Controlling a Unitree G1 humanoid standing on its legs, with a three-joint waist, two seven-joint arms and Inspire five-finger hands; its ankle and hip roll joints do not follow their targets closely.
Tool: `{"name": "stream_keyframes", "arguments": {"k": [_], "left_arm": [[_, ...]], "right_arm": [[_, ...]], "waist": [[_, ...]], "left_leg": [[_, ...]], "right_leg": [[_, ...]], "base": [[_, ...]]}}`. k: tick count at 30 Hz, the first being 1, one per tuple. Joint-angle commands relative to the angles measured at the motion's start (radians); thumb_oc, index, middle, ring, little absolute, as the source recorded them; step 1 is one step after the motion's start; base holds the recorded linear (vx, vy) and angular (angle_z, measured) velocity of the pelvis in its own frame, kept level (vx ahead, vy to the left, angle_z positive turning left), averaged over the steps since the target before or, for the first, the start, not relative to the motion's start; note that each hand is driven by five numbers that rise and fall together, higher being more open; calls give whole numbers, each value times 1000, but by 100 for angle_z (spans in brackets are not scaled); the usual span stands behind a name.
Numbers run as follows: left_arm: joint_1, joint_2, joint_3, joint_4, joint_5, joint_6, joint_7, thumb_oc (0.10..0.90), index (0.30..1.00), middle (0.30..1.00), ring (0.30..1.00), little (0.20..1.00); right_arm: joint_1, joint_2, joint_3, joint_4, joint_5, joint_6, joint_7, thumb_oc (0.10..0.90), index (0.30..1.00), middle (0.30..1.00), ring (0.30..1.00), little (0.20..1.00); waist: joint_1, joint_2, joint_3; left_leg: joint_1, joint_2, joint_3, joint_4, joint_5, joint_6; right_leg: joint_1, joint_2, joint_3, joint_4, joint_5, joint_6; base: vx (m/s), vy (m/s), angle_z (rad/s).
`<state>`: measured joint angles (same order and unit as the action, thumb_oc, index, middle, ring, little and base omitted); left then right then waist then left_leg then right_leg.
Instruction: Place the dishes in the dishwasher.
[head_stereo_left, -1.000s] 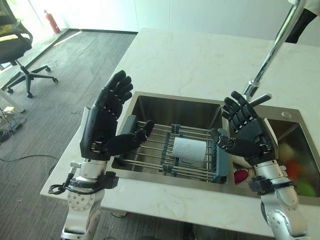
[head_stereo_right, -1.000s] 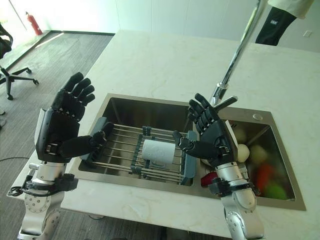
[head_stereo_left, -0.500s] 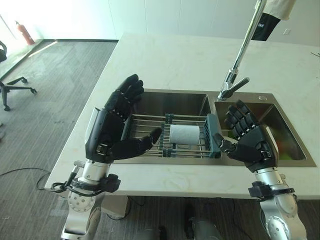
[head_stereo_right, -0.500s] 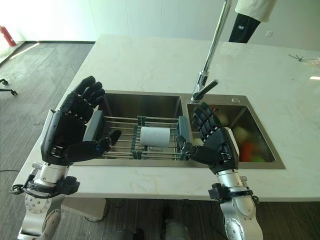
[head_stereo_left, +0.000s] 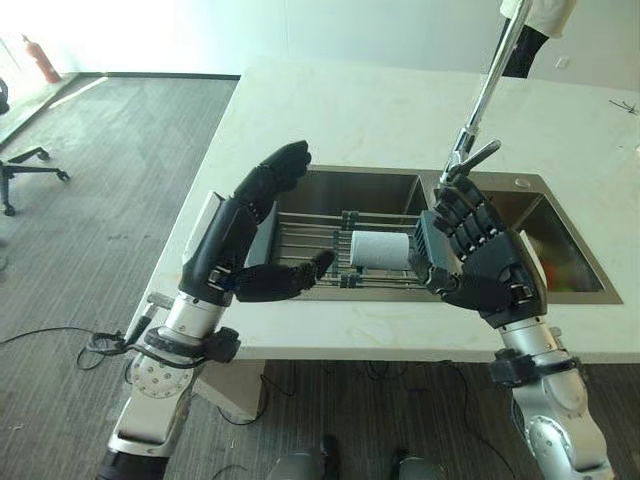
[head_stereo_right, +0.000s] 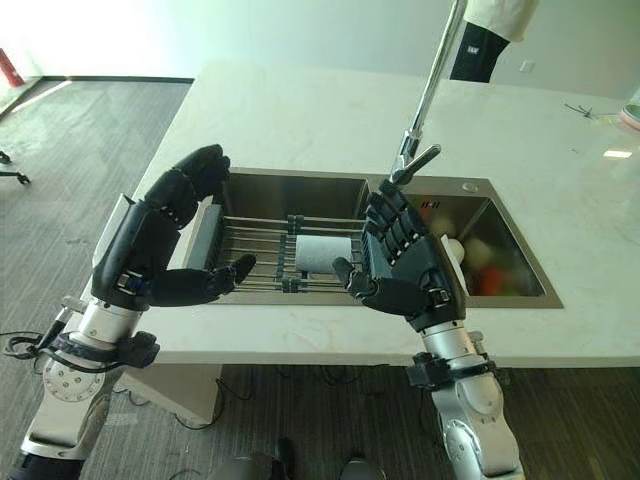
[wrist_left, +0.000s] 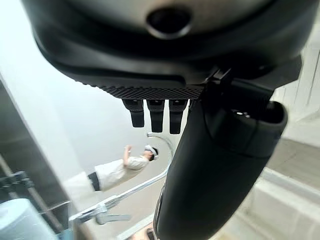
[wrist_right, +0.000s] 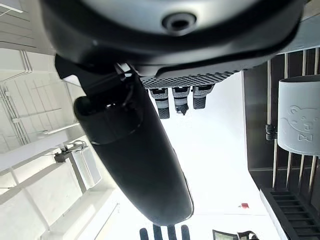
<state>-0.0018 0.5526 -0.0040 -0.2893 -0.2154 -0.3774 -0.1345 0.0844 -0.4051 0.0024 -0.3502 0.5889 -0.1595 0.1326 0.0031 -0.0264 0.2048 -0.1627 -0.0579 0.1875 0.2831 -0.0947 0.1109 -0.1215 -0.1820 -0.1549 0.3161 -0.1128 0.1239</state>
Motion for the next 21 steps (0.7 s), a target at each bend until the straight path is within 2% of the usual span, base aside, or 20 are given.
{"name": "stream_keyframes", "arguments": {"k": [1, 4, 9, 13, 18, 21], "left_arm": [[-60, 18, -2, -81, 58, -30, 27, 800, 900, 900, 900, 900], [-120, 83, -9, -47, 94, 27, 18, 800, 900, 900, 900, 900], [-195, 135, -24, -6, 80, 115, 4, 800, 900, 900, 900, 900], [-226, 157, -29, 27, 67, 149, -12, 800, 900, 900, 900, 900], [-308, 223, -39, 112, 14, 209, -41, 800, 900, 900, 900, 900], [-345, 254, -54, 171, 24, 232, -24, 800, 900, 900, 900, 900]], "right_arm": [[-96, -23, -42, -62, 13, -54, 3, 800, 900, 900, 900, 900], [-99, -29, -42, -59, 18, -42, 14, 800, 900, 900, 900, 900], [-103, -46, -46, -69, 11, -7, 27, 800, 900, 900, 900, 900], [-107, -56, -55, -66, 14, 17, 35, 800, 900, 900, 900, 900], [-114, -79, -56, -56, 8, 53, 63, 800, 900, 900, 900, 900], [-117, -94, -55, -53, -4, 78, 70, 800, 900, 900, 900, 900]], "waist": [[-23, 13, -88], [-56, 33, -98], [-93, 54, -107], [-109, 66, -109], [-133, 84, -119], [-145, 92, -122]], "left_leg": [[126, 46, -62, 17, -216, -73], [136, 73, -15, 17, -215, -83], [142, 88, 6, 17, -212, -92], [147, 92, 12, 17, -212, -96], [155, 94, 25, 17, -211, -102], [160, 94, 33, 17, -212, -103]], "right_leg": [[-19, 42, -41, -16, -24, 18], [-9, 53, -42, -16, -37, 10], [-3, 69, -24, -16, -51, 4], [1, 76, -9, -16, -57, 1], [7, 85, 9, -16, -63, 0], [8, 89, 18, -16, -65, 0]], "base": [[47, -133, -18], [71, -120, -37], [70, -37, -7], [71, 6, -5], [82, 24, -10], [82, 54, -19]]}}
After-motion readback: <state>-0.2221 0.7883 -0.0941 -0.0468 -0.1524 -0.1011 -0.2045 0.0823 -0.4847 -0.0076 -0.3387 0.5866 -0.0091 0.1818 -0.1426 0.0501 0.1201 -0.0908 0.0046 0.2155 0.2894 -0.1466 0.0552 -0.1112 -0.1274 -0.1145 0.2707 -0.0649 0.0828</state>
